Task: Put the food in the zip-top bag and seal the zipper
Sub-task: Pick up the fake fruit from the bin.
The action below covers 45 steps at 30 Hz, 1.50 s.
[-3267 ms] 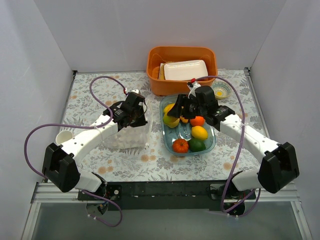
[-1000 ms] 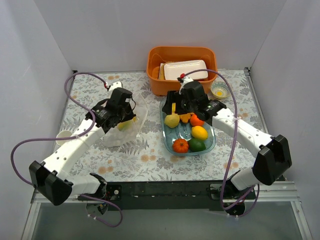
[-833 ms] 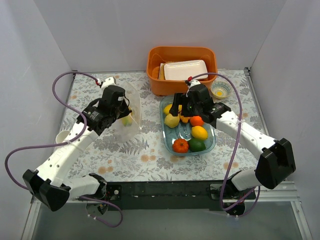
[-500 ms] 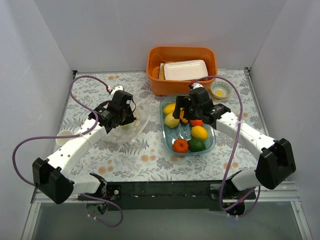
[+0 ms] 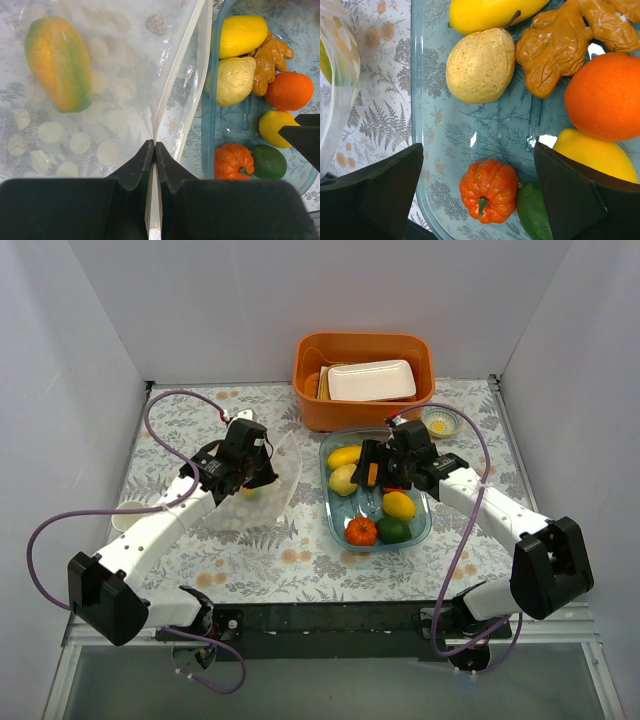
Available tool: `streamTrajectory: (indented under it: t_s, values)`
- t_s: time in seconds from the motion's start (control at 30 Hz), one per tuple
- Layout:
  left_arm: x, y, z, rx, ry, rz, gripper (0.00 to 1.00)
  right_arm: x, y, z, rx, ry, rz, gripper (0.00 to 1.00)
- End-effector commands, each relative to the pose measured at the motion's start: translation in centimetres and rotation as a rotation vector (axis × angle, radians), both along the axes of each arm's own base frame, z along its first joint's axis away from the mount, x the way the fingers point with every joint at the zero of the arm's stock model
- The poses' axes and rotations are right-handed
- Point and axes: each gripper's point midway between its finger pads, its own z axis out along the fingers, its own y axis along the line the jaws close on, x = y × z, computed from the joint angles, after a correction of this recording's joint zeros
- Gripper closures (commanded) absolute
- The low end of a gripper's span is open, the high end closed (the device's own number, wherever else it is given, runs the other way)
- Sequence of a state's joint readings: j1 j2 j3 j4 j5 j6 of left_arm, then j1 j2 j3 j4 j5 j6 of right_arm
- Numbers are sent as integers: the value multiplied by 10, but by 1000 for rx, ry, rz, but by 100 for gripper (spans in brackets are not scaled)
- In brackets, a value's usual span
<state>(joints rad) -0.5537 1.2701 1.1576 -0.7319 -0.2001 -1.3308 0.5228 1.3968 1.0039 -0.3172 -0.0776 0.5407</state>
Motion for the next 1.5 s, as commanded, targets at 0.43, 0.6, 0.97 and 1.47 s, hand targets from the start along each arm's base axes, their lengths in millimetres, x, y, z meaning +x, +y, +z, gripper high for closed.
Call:
streamTrajectory:
  t_s: [0.43,0.6,0.97,1.47]
  values:
    - [-4,-12,0,-65,-11,-50,97,10,-16,24,-65,-86,-13,3]
    - [-4,-9,1,-49,-18,-54,97,17,-10,27,-47,-77,-9,3]
    - [-2,-10,2,-33,-29,-79,98,32,-27,25,-142,-64,-84,3]
    - [-4,-10,-2,-30,-21,-89,99,-18,-74,-31,-416,147,20,4]
